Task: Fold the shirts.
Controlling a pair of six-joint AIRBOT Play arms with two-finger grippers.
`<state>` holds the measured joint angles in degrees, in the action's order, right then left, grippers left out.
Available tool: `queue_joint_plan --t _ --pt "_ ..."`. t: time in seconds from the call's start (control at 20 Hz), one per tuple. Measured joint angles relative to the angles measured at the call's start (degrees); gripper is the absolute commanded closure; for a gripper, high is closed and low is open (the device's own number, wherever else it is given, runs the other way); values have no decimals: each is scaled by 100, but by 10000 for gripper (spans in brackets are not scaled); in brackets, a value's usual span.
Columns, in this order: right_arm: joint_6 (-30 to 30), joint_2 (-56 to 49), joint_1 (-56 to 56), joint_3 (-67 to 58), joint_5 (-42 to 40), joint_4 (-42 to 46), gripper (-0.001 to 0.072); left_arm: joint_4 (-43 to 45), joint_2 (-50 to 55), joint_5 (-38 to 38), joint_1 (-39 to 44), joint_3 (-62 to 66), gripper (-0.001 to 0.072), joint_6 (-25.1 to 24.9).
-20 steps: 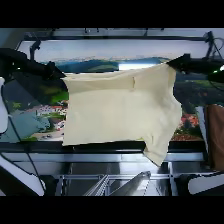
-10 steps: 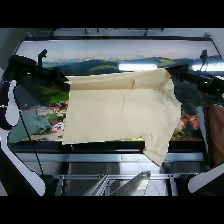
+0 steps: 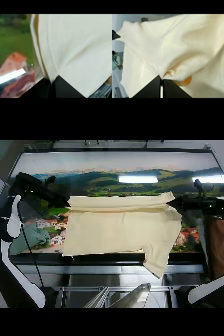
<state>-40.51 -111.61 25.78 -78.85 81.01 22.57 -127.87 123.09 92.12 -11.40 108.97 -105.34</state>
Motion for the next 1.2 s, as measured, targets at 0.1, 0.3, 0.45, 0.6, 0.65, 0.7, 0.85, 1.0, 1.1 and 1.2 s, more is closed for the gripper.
queue_joint_plan --t 0.1,0.3,0.45,0.6,0.65,0.7,0.85,1.0,1.1,1.2 --pt "-74 0 -7 61 24 240 513 155 0 37 31 -149 665 55" --pt "-374 9 22 94 240 490 400 295 -9 289 46 66 -2 199" --pt "-699 151 177 101 647 688 404 341 -31 616 -7 516 1 455" --pt "-997 533 348 199 975 986 406 339 -304 815 -90 402 0 643" --pt "-1082 743 404 326 1003 1137 406 337 -470 861 -127 166 1 640" --pt "-1167 997 461 529 1001 1311 406 341 -671 879 -177 -177 1 638" --pt "-1539 1915 621 1502 697 1893 409 363 -1493 739 -428 -1740 3 409" --pt "-2304 3058 776 2815 15 2527 403 400 -2339 369 -852 -3467 20 133" --pt "-2769 3681 822 3558 -487 2914 403 494 -2791 -2 -1132 -4441 19 39" --pt "-3056 4063 841 4063 -822 3106 404 566 -3119 -387 -1300 -5215 20 -13"
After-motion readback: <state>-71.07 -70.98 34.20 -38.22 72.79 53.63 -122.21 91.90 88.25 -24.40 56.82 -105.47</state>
